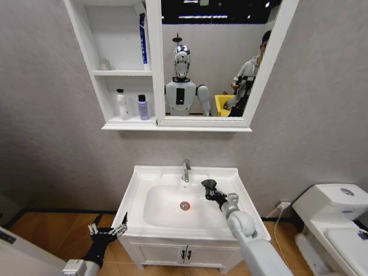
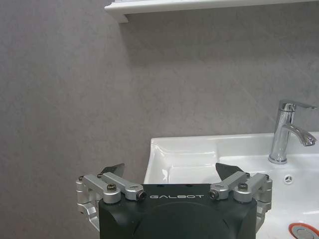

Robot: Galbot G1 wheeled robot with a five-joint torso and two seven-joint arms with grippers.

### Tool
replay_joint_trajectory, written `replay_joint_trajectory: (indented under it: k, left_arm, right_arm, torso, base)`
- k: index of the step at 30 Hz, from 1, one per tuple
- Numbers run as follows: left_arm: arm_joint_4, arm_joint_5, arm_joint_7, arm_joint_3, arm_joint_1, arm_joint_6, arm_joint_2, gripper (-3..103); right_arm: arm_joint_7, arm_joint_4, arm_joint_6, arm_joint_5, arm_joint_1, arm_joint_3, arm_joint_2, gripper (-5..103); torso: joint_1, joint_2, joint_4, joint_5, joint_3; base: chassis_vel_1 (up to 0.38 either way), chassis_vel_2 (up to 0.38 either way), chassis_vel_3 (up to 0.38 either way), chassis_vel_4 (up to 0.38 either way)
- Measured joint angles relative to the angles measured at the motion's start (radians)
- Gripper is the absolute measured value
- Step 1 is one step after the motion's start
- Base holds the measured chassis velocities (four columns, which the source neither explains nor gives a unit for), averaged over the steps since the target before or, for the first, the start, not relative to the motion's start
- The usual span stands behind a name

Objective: Move facial cleanser and shampoo from washbasin to cabinet, then wipe washbasin with towel.

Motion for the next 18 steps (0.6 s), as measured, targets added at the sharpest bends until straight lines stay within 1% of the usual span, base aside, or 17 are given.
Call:
replay_joint_trajectory:
  k: [4, 7, 11, 15, 18]
  left_arm:
    - [0.000, 0.000, 0.000, 0.000, 0.000, 0.000, 0.000, 100]
    - [0.000, 0.000, 0.000, 0.000, 0.000, 0.000, 0.000, 100]
    - [0.000, 0.000, 0.000, 0.000, 0.000, 0.000, 0.000, 100]
    - [0.000, 0.000, 0.000, 0.000, 0.000, 0.000, 0.000, 100]
    - [0.000, 0.000, 0.000, 0.000, 0.000, 0.000, 0.000, 100]
  right_arm:
    - [0.000, -0.039, 0.001, -0.015, -0.013, 0.010, -0.032, 7]
    - [0.001, -0.069, -0.002, -0.015, -0.003, 0.008, -0.036, 7]
    - [0.001, -0.118, -0.002, -0.028, 0.015, 0.000, -0.019, 7]
    - [0.000, -0.158, -0.001, -0.032, 0.032, -0.012, 0.001, 7]
    - [0.000, -0.183, -0.008, -0.032, 0.049, -0.023, 0.003, 7]
  torso:
    - [0.000, 0.000, -0.0001, 0.0000, 0.000]
    - [0.000, 0.000, 0.0002, 0.0000, 0.000]
    - [0.000, 0.000, 0.0006, 0.0000, 0.000]
    - [0.000, 0.000, 0.0004, 0.0000, 0.000]
    - [0.000, 0.000, 0.0004, -0.0001, 0.000]
  base:
    - [0.000, 0.000, 0.000, 0.000]
    - [0.000, 0.000, 0.000, 0.000]
    - [0.000, 0.000, 0.000, 0.000]
    - [0.000, 0.000, 0.000, 0.000]
    - [0.000, 0.000, 0.000, 0.000]
